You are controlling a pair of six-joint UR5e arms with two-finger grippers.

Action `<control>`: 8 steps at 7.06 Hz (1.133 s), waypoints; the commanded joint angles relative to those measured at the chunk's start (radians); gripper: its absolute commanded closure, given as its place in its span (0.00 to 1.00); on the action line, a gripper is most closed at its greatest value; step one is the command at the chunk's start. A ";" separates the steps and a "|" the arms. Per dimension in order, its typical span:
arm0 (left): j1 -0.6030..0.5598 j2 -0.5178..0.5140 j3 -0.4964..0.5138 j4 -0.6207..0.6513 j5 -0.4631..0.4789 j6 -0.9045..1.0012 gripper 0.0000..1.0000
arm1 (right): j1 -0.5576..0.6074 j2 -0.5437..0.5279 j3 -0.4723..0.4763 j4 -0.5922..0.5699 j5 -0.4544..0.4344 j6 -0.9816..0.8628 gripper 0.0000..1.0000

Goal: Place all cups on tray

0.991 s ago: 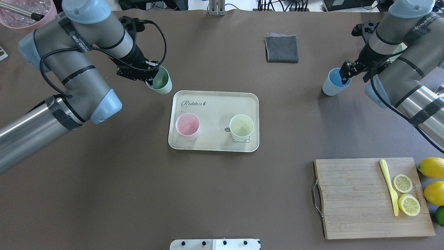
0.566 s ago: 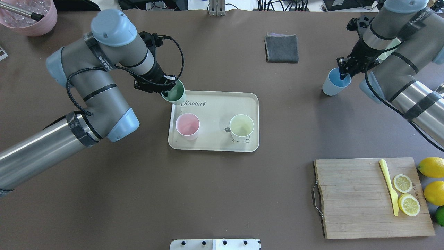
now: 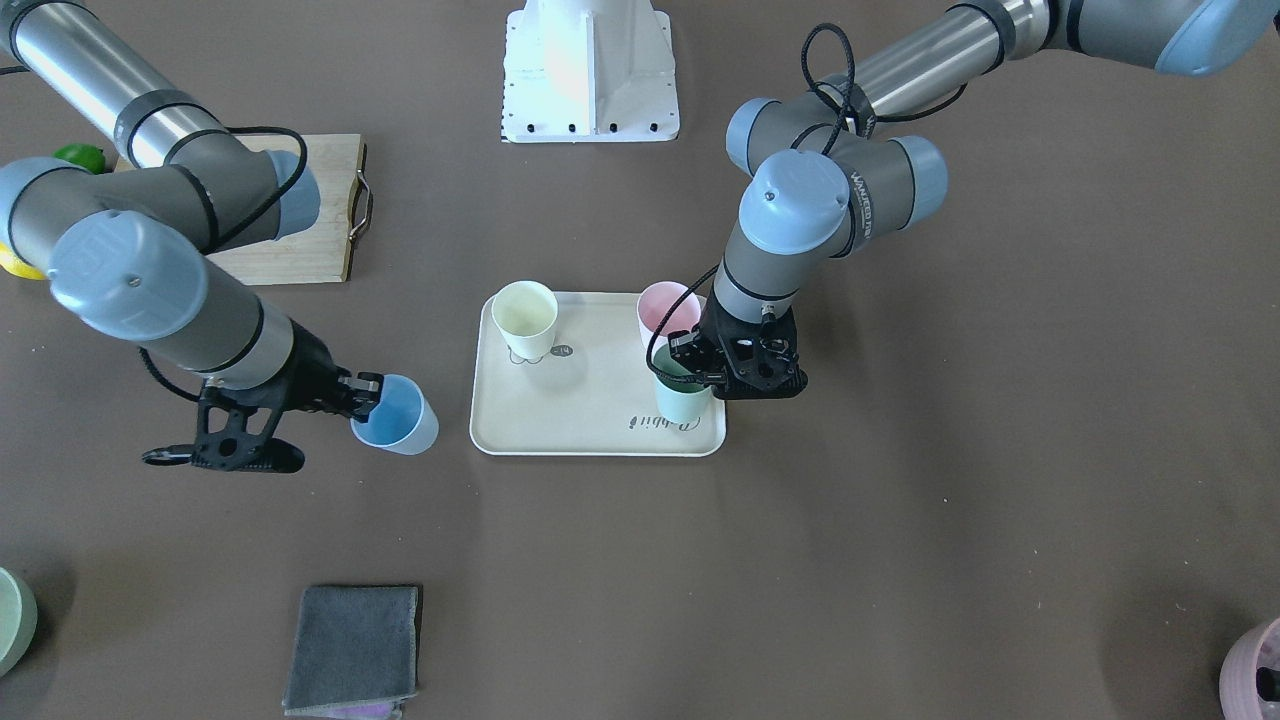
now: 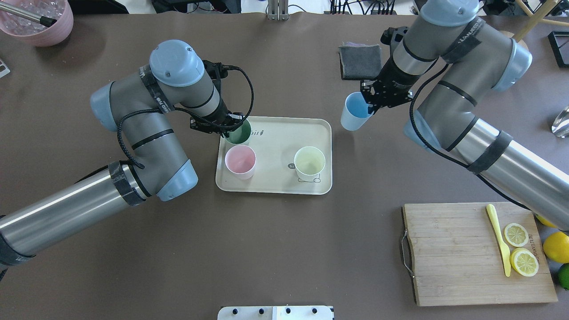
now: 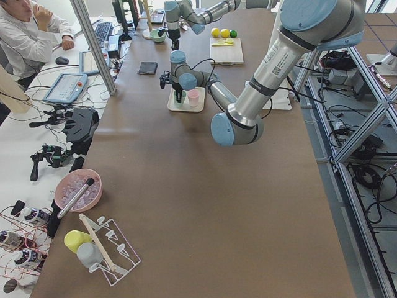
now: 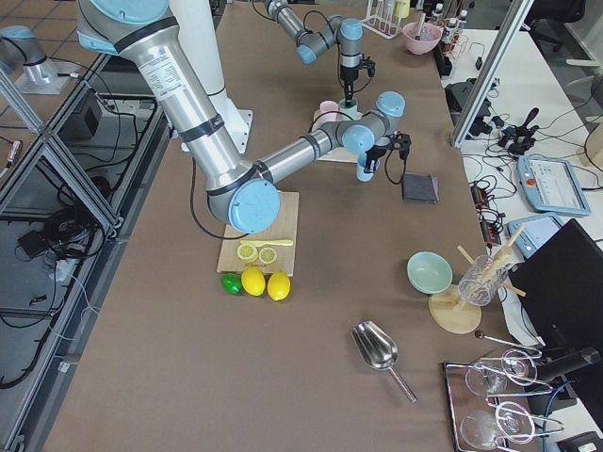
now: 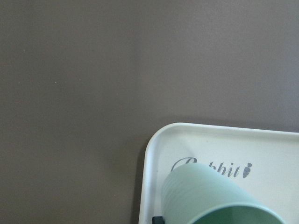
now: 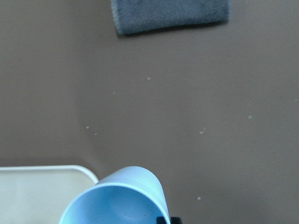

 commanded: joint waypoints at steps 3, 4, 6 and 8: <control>-0.058 -0.023 -0.006 -0.019 -0.063 0.008 0.02 | -0.141 0.065 0.006 0.055 -0.110 0.191 1.00; -0.074 -0.018 -0.025 -0.008 -0.071 0.010 0.02 | -0.155 0.075 -0.003 0.058 -0.139 0.210 1.00; -0.084 -0.001 -0.057 0.033 -0.073 0.025 0.02 | -0.158 0.130 -0.071 0.060 -0.155 0.216 0.38; -0.118 0.086 -0.171 0.093 -0.075 0.118 0.02 | -0.091 0.114 -0.013 0.047 -0.077 0.204 0.00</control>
